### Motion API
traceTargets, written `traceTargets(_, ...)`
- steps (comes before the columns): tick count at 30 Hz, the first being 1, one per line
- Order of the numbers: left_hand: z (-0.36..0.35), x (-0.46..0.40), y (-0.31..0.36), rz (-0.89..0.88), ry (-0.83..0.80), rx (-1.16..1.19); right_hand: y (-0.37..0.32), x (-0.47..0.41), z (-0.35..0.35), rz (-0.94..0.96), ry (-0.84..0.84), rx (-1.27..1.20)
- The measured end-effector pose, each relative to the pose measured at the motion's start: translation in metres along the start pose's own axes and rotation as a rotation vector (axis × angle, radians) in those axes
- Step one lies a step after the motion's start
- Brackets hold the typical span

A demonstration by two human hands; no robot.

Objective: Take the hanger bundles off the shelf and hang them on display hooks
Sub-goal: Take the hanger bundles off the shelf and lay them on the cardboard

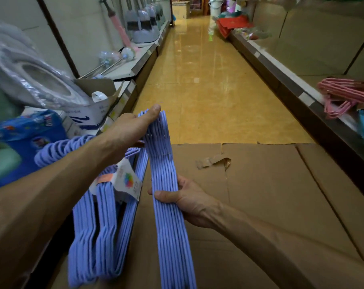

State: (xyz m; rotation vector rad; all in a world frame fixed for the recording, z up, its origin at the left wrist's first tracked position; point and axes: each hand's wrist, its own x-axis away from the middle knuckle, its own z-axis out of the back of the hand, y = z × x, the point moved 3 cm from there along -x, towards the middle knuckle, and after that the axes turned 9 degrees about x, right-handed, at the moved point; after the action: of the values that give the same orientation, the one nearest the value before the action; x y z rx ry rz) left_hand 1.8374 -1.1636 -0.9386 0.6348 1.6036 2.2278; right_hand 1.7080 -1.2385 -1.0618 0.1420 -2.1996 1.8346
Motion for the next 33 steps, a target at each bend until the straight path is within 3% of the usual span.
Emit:
traceTargets(4, 0.041, -0.002, -0.014, -0.031, 0.219, -0.323, 0.018, -0.026, -0.024, 0.047, 0.058, 0.07)
traceTargets(8, 0.065, 0.005, -0.019, -0.213, 0.342, -0.835, 0.041, -0.046, -0.043, 0.046, 0.124, 0.132)
traceTargets(10, 0.072, 0.006, -0.022, -0.309, 0.364, -0.927, 0.05, -0.055, -0.049, 0.04, 0.152, 0.162)
traceTargets(17, 0.093, -0.012, -0.049, -0.316, 0.28, -0.905, 0.061, -0.081, -0.067, 0.039, 0.173, 0.247)
traceTargets(25, 0.108, -0.022, -0.072, -0.276, 0.304, -0.872, 0.06, -0.092, -0.08, 0.034, 0.12, 0.341)
traceTargets(33, 0.103, -0.022, -0.069, -0.221, 0.297, -0.817, 0.048, -0.097, -0.065, -0.004, 0.008, 0.776)
